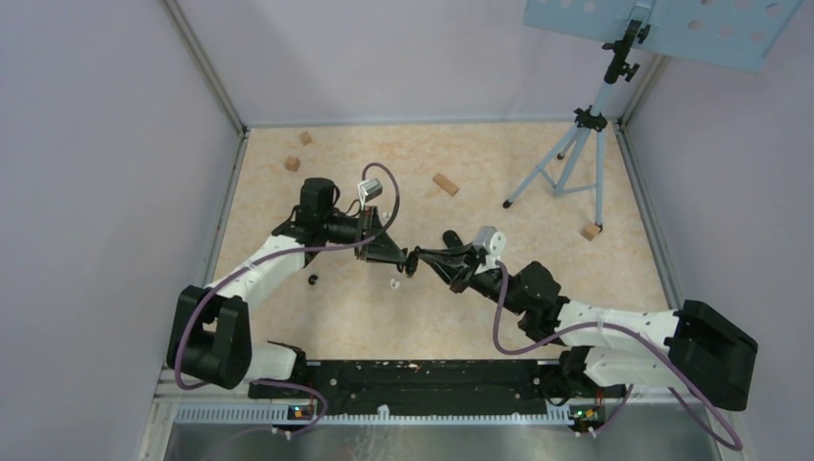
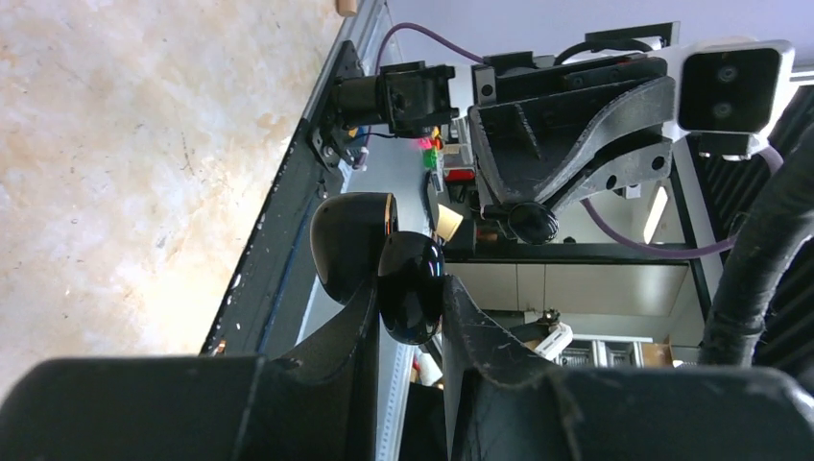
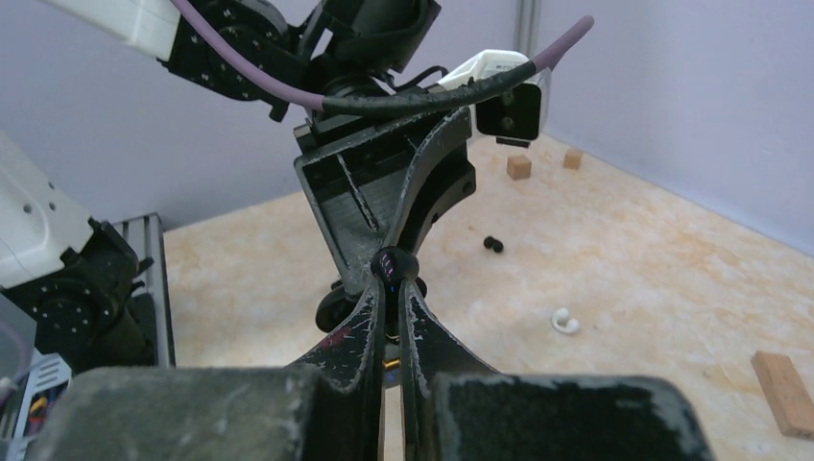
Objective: Insert the wireless bluetooth earbuds into the charging case
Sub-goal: Pick up the right earbud from the center of the board, then place the right earbud at the center of the board.
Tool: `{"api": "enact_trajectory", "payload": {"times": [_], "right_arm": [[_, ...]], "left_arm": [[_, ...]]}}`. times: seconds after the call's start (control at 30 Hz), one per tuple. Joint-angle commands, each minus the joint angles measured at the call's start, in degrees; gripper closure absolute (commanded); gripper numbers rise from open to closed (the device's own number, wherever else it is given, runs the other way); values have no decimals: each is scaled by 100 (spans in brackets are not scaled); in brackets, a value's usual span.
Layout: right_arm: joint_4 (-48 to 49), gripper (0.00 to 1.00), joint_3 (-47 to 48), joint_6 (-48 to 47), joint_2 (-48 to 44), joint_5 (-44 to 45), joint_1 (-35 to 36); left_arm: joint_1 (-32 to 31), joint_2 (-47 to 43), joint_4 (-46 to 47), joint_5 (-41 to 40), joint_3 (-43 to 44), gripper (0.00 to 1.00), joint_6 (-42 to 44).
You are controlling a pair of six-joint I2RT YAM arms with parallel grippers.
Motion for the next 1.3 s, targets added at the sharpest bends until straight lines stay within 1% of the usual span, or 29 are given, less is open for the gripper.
{"api": "enact_trajectory", "payload": {"times": [0.0,0.2,0.3,0.37,0.83,0.97,1.0,1.03,1.07,1.1,1.17,1.23,1.27], "right_arm": [[925,100,143,163,218,-15,65],[922,100,240,187,422,-110,112],[995,100,240,172,535,-103,116],[1095,100,228,160,620,-68,118],[1774,100,205,238,1171,127,117],[1952,100,65,306,1078,363,117],[1898,100,18,317,988,554,124],[1680,100,-11,365,858,781,121],[1241,100,16,508,695,1070,114],[43,100,227,777,468,1475,99],[-1536,100,612,1237,309,1971,-8],[-2770,100,941,1540,359,2096,-137],[-3329,100,1058,1723,416,2136,-197]], "left_arm": [[-6,-50,31,315,234,100,-280],[-5,9,122,438,129,100,-317],[-6,-19,275,479,25,100,-502],[-1,-36,460,496,-5,100,-570],[-6,-125,498,540,-7,100,-648],[16,-76,370,469,0,100,-548],[32,-15,37,414,30,100,-351],[71,49,-291,321,71,100,-113],[114,142,-747,180,136,100,220],[146,278,-1434,-123,227,100,731],[169,439,-2020,-514,369,100,1174],[174,544,-2259,-766,352,100,1340],[173,554,-2224,-808,303,100,1333]]}}
